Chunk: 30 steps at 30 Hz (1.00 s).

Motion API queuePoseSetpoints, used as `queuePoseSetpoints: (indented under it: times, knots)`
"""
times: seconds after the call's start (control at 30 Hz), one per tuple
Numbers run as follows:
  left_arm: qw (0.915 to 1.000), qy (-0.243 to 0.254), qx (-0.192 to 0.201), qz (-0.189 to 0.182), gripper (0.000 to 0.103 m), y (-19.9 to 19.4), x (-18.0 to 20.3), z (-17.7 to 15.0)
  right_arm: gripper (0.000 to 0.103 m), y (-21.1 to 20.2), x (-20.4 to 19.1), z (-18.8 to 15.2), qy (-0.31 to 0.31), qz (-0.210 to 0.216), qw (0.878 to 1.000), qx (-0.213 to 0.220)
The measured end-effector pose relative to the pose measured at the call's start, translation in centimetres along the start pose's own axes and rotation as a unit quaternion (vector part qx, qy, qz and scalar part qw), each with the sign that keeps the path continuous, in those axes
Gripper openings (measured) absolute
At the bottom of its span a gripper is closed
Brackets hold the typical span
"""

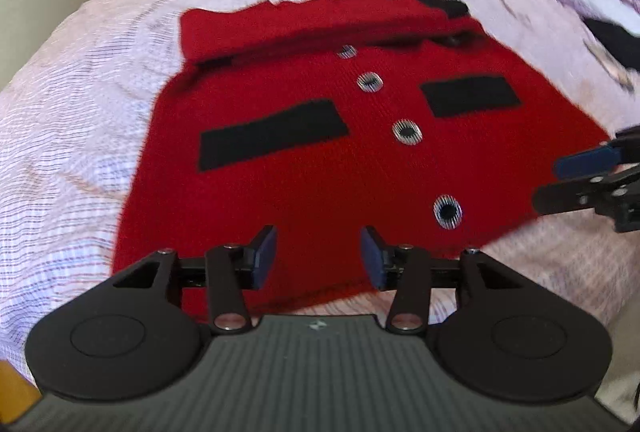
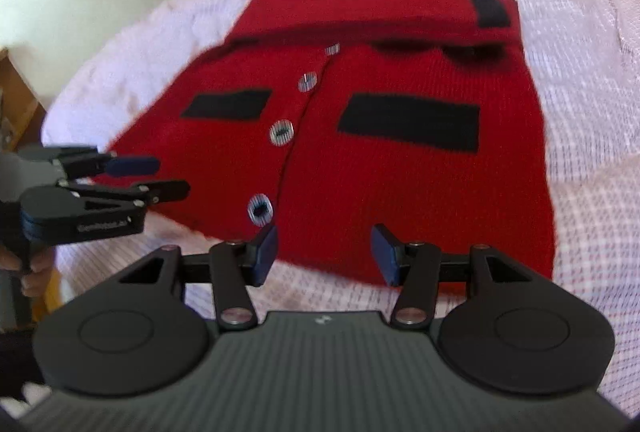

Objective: Fold small clothes

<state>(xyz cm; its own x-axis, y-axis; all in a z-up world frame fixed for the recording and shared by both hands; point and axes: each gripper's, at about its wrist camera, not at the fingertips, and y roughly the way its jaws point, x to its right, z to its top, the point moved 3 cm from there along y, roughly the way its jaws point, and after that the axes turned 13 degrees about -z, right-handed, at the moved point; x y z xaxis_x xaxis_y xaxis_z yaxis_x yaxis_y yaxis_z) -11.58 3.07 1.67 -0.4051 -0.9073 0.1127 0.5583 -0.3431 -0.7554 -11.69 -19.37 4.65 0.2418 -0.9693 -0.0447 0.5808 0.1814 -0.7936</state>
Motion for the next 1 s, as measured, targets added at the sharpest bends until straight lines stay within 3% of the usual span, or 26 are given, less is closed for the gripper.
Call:
queuePoseSetpoints:
  times: [0.07, 0.23, 0.3, 0.43, 0.63, 0.87, 1.0]
  knots:
    - [0.9999, 0.007, -0.009, -0.007, 0.053, 0.5, 0.5, -0.5, 0.054, 0.7, -0.3, -0.6, -0.007, 0.001, 1.0, -0.016]
    - [0.9985, 0.013, -0.031, -0.044, 0.053, 1.4, 1.4, -1.4, 0.054, 2.4, -0.6, -1.1, 0.003, 0.052, 0.996, -0.07]
    - [0.9983, 0.019, -0.034, -0.045, 0.053, 1.6, 1.9, -1.8, 0.054, 3.7, -0.7, -1.3, 0.031, 0.061, 0.992, -0.105]
    - [0.9981, 0.024, -0.042, -0.038, 0.054, 2.2, 2.3, -2.2, 0.057, 5.2, -0.7, -1.2, 0.104, 0.045, 0.987, -0.112]
    - [0.9982, 0.006, -0.042, -0.042, 0.055, 2.7, 1.7, -1.9, 0.057, 5.8, -0.7, -0.9, 0.222, 0.085, 0.969, -0.069]
    - [0.9983, 0.017, -0.043, -0.035, 0.058, 3.0, 2.3, -2.0, 0.057, 3.4, -1.7, 0.2, 0.212, 0.11, 0.971, 0.011]
    - [0.9983, 0.042, -0.032, -0.025, 0.058, 3.3, 2.8, -1.5, 0.057, 3.2, -1.9, 0.8, 0.199, 0.099, 0.975, 0.021]
